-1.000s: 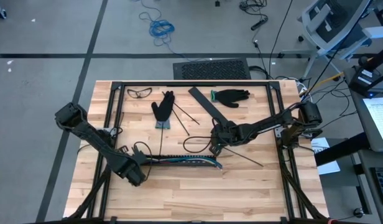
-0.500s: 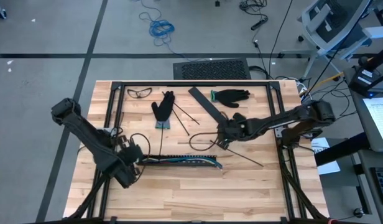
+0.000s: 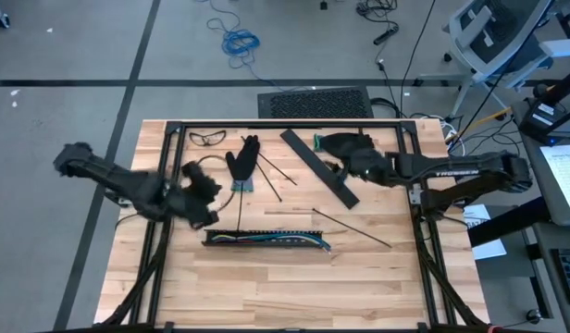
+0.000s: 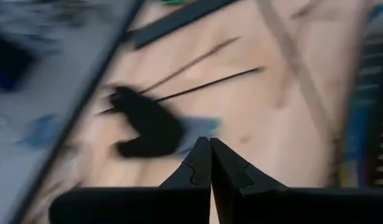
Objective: Ziptie cables
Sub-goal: Insert the black cover of the black cable duct
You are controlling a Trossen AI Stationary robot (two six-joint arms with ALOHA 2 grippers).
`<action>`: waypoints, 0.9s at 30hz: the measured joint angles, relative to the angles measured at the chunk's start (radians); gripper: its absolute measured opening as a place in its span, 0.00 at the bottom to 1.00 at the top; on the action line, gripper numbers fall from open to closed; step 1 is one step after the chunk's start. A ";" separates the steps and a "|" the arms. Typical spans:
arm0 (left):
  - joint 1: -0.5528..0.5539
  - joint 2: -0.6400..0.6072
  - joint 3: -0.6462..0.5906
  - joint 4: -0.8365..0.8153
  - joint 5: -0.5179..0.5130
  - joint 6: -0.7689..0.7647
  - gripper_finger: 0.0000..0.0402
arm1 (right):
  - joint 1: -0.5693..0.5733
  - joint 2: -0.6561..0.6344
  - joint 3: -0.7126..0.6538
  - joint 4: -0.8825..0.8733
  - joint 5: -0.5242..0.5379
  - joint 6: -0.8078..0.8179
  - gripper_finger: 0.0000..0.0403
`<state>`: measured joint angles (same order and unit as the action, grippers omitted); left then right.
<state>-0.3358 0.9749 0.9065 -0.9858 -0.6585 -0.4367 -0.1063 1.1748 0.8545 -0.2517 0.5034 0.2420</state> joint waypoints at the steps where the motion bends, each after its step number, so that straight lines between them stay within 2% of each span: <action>1: 0.071 -0.013 -0.007 0.076 0.105 0.096 0.01 | -0.013 0.015 0.001 0.090 -0.005 -0.074 0.48; 3: 0.220 -0.021 -0.019 0.187 0.309 0.238 0.00 | -0.054 0.056 0.015 0.189 -0.010 -0.107 0.48; 5: 0.370 -0.017 -0.021 0.243 0.477 0.318 0.00 | -0.135 0.109 0.062 0.163 -0.049 -0.043 0.48; 7: 0.529 0.011 -0.022 0.304 0.640 0.371 0.00 | -0.229 0.171 0.112 0.117 -0.161 -0.038 0.47; 10: 0.770 0.077 -0.022 0.376 0.958 0.399 0.00 | -0.334 0.288 0.214 0.050 -0.349 -0.113 0.45; 11: 0.842 0.104 -0.021 0.395 1.018 0.419 0.00 | -0.358 0.326 0.263 0.018 -0.390 -0.145 0.45; 12: 0.902 0.129 -0.019 0.395 1.004 0.470 0.00 | -0.376 0.359 0.310 -0.015 -0.404 -0.181 0.44; 14: 0.977 0.176 0.009 0.381 0.823 0.490 0.00 | -0.411 0.416 0.402 -0.076 -0.399 -0.267 0.43; 16: 1.021 0.201 0.036 0.352 0.647 0.309 0.00 | -0.439 0.463 0.483 -0.137 -0.392 -0.366 0.42; 17: 1.039 0.205 0.036 0.335 0.624 0.259 0.00 | -0.448 0.482 0.518 -0.163 -0.390 -0.412 0.42; 18: 1.054 0.209 0.036 0.347 0.650 0.263 0.00 | -0.456 0.498 0.546 -0.173 -0.391 -0.452 0.41; 20: 1.084 0.214 0.045 0.399 0.778 0.354 0.00 | -0.468 0.522 0.584 -0.170 -0.401 -0.466 0.41; 22: 1.111 0.229 0.072 0.398 0.830 0.392 0.00 | -0.486 0.554 0.610 -0.163 -0.427 -0.436 0.40; 24: 1.143 0.283 0.111 0.403 0.852 0.436 0.00 | -0.509 0.601 0.629 -0.159 -0.481 -0.371 0.40; 27: 1.210 0.405 0.204 0.324 0.951 0.550 0.00 | -0.522 0.678 0.660 -0.185 -0.534 -0.329 0.41</action>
<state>0.8743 1.3804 1.1110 -0.6616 0.2925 0.1137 -0.6287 1.8528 1.5147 -0.4369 -0.0308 -0.0873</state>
